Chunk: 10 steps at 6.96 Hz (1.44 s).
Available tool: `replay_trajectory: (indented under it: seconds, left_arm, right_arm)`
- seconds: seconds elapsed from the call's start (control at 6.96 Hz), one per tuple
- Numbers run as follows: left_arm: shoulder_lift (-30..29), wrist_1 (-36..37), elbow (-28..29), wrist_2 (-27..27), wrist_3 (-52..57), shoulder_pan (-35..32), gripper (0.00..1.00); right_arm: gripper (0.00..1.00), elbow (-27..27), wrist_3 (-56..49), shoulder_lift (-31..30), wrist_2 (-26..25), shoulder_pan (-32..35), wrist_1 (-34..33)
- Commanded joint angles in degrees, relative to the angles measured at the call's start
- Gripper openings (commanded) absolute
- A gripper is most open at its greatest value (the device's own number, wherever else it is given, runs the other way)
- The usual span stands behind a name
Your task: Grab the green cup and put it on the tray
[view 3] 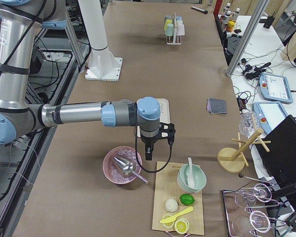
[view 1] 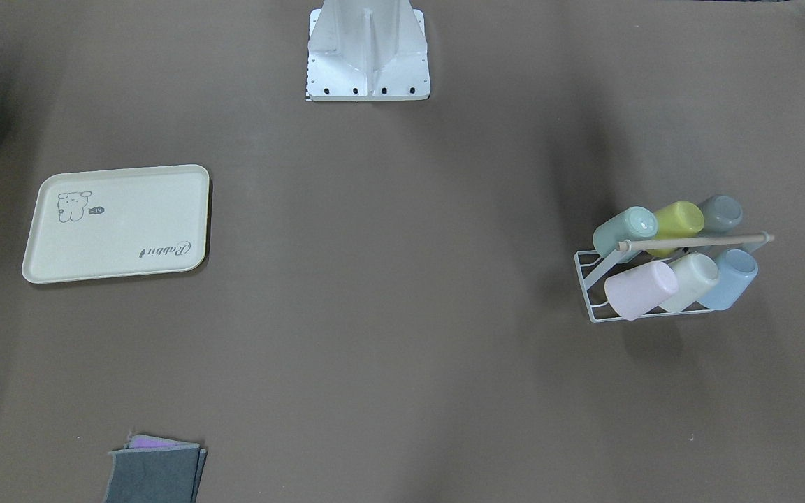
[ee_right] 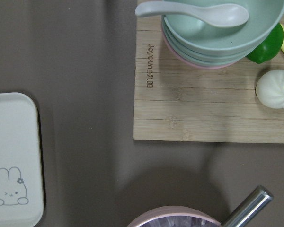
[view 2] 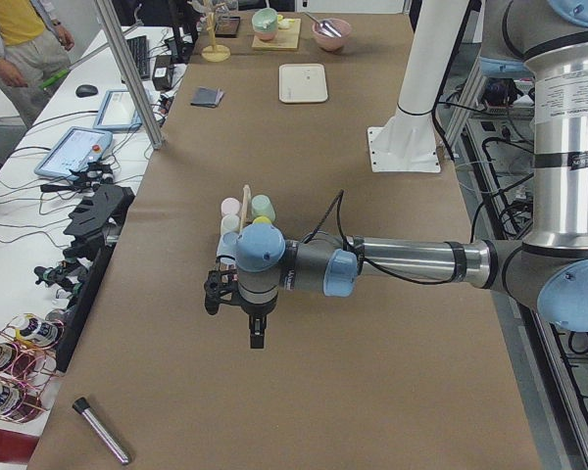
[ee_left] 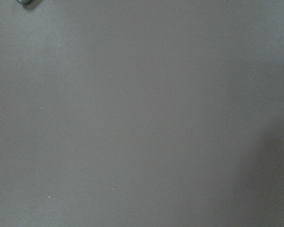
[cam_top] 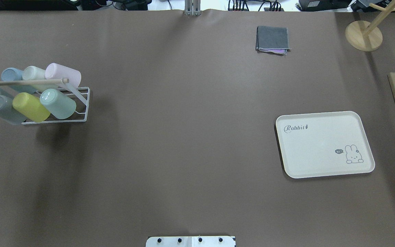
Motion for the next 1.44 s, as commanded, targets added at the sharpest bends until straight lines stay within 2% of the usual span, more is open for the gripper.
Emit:
replay_trajectory:
  seconds: [0.0, 1.15, 1.29]
  left_arm:
    - [0.1, 0.1, -0.1, 0.1, 0.0, -0.1, 0.98]
    - [-0.3, -0.2, 1.2, 0.6, 0.1, -0.1, 0.98]
    - [0.1, -0.3, 0.5, 0.6, 0.1, -0.1, 0.98]
  right_arm:
    - [1.00, 0.0, -1.5, 0.0, -0.1, 0.0, -1.3]
    - [0.99, -0.3, -0.4, 1.8, -0.5, -0.7, -2.0]
    - [0.99, -0.4, -0.3, 2.9, -0.4, -0.7, -4.1]
